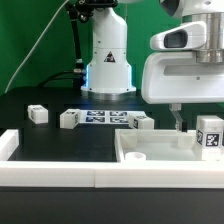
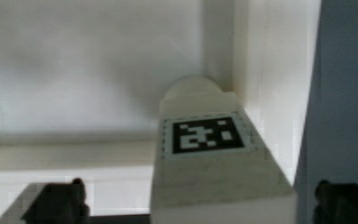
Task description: Assemble one leg
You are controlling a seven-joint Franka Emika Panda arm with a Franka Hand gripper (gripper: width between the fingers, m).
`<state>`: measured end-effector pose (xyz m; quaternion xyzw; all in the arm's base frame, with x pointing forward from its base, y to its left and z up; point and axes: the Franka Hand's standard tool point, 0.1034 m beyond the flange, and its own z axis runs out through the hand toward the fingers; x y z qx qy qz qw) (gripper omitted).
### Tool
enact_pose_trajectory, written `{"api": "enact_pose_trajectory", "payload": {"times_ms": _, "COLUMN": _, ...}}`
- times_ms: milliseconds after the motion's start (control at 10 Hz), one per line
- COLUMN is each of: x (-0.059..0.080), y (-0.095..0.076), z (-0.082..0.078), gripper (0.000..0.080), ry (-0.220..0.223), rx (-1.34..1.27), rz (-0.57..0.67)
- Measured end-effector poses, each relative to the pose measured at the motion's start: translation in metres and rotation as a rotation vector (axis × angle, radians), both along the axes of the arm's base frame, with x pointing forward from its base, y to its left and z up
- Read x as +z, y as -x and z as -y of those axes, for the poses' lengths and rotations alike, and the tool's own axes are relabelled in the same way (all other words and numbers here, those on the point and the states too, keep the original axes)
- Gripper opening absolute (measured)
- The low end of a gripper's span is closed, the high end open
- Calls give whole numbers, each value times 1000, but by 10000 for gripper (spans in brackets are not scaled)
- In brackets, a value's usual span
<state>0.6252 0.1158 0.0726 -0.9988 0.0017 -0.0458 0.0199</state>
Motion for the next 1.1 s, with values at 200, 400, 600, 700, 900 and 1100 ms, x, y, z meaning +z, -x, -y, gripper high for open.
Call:
{"api": "enact_pose_trajectory", "payload": {"times_ms": 200, "x": 0, "y": 0, "z": 0, "gripper": 392, "ry": -2, "rx": -22, "rz": -1}}
{"api": "enact_pose_trajectory", "payload": {"times_ms": 400, "x": 0, "y": 0, "z": 0, "gripper": 289, "ry": -2, "rx": -23, "rz": -1}}
{"api": "enact_pose_trajectory", "payload": {"times_ms": 600, "x": 0, "y": 0, "z": 0, "gripper": 289, "ry": -6, "rx": -60, "rz": -3}}
{"api": "enact_pose_trajectory", "payload": {"times_ms": 700, "x": 0, "y": 0, "z": 0, "gripper": 289, "ry": -12, "rx": -90, "rz": -4}}
{"api": "enact_pose_trajectory", "payload": {"times_ms": 900, "x": 0, "y": 1, "z": -1, "gripper": 289, "ry": -46, "rx": -348, "rz": -16}}
{"api": "enact_pose_trajectory", "payload": {"times_ms": 1100, "x": 0, "y": 1, "z": 0, "gripper": 290, "ry": -68, "rx": -553, "rz": -19}}
